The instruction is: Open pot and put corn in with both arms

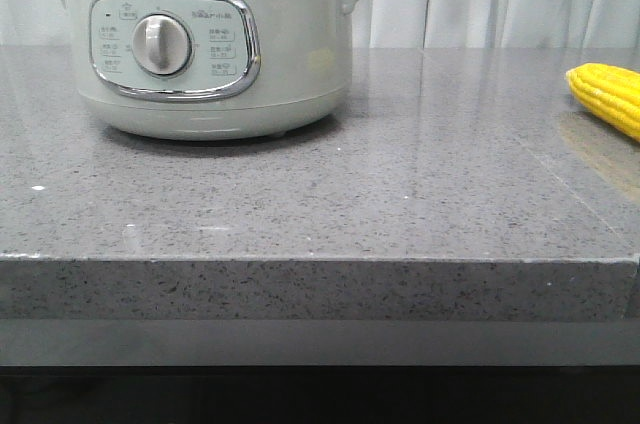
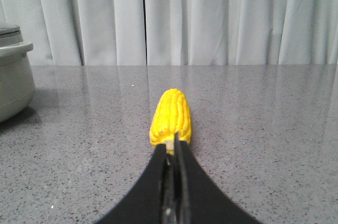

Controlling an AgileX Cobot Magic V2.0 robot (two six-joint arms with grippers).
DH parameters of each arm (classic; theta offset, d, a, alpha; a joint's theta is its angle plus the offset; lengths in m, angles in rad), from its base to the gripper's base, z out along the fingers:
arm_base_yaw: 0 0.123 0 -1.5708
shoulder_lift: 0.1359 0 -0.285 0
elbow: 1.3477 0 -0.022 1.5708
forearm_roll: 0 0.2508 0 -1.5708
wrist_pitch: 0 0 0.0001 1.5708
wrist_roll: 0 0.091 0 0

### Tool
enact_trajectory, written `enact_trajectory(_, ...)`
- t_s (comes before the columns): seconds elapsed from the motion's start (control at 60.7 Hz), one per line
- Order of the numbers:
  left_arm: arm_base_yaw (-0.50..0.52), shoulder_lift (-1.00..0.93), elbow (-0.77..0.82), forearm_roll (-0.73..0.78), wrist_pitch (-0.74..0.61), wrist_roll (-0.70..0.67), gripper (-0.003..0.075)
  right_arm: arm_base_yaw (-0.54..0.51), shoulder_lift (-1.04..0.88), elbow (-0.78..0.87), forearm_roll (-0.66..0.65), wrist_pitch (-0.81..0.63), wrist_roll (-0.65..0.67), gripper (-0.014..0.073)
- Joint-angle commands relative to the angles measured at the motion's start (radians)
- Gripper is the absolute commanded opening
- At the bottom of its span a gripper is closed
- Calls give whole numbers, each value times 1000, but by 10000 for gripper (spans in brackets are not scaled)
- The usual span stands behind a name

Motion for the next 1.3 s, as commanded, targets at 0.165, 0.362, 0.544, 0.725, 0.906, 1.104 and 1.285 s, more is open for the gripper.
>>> enact_trajectory(0.165, 3, -19, 5, -10, -85, -11, -20, -5, -22, 1, -8, -85, -2, -67)
enact_trajectory(0.362, 3, -19, 5, -10, -85, -11, -20, -5, -22, 1, -8, -85, -2, -67)
enact_trajectory(0.544, 3, -19, 5, -10, -85, -11, -20, -5, -22, 1, -8, -97, -2, -67)
enact_trajectory(0.725, 3, -19, 5, -8, -98, -11, -20, -5, -22, 1, -8, -96, -2, -67)
enact_trajectory(0.906, 3, -17, -47, -1, -153, -11, -20, -5, -22, -35, -8, -56, -2, -67)
enact_trajectory(1.104, 3, 32, -262, -4, -30, -11, -20, -5, -6, -216, -8, 88, -2, -67)
enact_trajectory(1.285, 3, 164, -526, -2, 169, -11, -20, -5, 112, -456, -8, 267, -3, -67)
